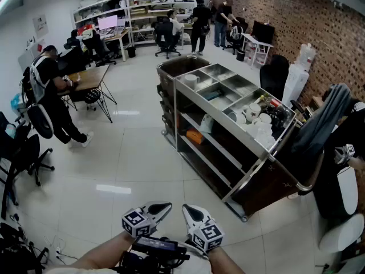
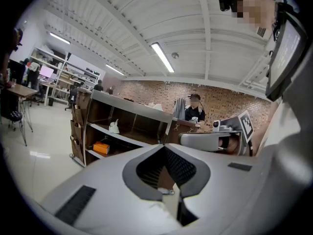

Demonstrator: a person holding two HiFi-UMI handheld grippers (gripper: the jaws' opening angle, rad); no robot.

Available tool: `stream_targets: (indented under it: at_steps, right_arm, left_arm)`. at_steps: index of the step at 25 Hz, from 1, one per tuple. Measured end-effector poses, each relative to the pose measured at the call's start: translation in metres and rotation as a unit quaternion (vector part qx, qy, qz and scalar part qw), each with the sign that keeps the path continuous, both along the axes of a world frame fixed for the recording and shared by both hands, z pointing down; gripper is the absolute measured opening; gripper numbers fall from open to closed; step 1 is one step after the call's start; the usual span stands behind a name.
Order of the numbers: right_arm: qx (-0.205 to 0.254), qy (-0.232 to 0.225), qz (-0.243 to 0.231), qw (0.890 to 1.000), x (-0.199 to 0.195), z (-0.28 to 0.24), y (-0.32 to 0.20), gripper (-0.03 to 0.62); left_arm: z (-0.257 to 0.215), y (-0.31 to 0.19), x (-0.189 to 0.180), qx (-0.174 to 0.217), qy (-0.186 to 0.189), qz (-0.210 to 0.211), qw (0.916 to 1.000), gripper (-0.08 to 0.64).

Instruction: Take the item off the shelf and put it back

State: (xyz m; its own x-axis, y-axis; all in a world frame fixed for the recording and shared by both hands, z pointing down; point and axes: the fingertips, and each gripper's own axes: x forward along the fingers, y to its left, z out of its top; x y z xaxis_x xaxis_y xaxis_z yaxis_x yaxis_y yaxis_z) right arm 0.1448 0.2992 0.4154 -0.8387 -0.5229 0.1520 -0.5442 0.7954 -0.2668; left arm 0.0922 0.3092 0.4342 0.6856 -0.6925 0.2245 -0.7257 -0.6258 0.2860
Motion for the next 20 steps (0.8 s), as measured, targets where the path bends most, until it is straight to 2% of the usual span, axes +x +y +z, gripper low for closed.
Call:
stream_targets:
  at_steps: [7,20]
  right_arm:
    - [0.004,0.008,0.000,1.000,-0.010,0.002,-0.003,0.003]
    - [0.007,0.032,-0.002,0.999,-0.063,0.008,0.006,0.003]
  left_arm:
    - [-0.003,-0.004,-0.008,0.003,0.004,0.000,1.0000,0.005]
    - [0.008,0.004,-0.069,0.007,0.011,-0.010,0.9999,0.005]
